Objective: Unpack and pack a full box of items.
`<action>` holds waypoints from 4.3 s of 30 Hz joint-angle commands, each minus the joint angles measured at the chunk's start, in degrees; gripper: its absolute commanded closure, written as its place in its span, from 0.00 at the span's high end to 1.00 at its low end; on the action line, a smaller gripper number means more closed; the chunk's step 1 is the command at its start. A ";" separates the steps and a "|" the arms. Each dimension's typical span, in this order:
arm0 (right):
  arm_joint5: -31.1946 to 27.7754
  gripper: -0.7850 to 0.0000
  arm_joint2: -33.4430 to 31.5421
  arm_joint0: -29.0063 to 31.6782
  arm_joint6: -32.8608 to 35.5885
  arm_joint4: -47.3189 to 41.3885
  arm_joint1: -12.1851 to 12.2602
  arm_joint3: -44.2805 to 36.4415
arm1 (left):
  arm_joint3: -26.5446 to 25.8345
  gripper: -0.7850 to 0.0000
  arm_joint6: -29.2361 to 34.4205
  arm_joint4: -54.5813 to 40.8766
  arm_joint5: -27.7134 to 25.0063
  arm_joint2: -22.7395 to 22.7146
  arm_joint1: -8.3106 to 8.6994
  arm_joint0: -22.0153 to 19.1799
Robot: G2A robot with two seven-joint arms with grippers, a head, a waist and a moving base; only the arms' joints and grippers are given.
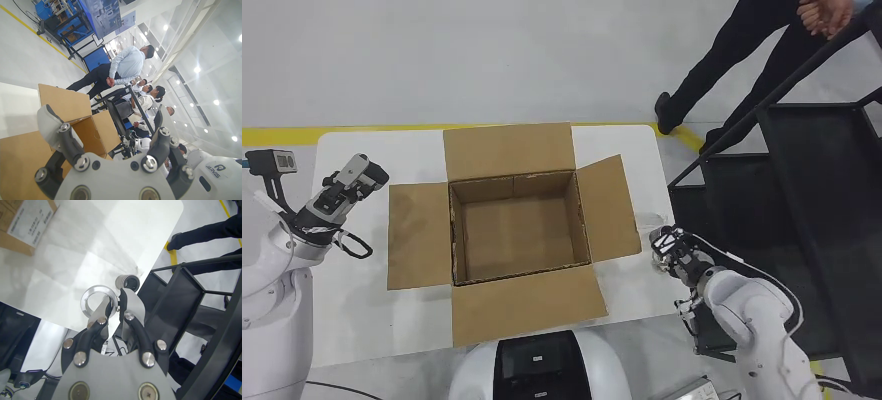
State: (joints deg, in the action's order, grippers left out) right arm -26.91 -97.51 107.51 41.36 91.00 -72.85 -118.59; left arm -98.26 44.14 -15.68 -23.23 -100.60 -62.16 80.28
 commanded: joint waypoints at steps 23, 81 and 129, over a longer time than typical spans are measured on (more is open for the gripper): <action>7.28 0.00 5.76 -1.18 -6.92 3.44 -0.06 8.89 | 0.00 1.00 0.00 0.00 0.00 0.00 0.00 0.00; -4.77 1.00 -0.61 1.79 -2.27 -12.10 2.44 7.21 | 0.00 1.00 0.00 0.00 0.00 0.00 0.00 0.00; -7.40 1.00 -3.12 2.59 -0.70 -15.99 2.97 3.79 | 0.00 1.00 0.00 0.00 0.00 0.00 0.00 0.00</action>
State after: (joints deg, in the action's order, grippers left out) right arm -34.31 -100.63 110.10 40.66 75.02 -69.88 -114.80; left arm -98.26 44.14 -15.68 -23.23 -100.60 -62.16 80.28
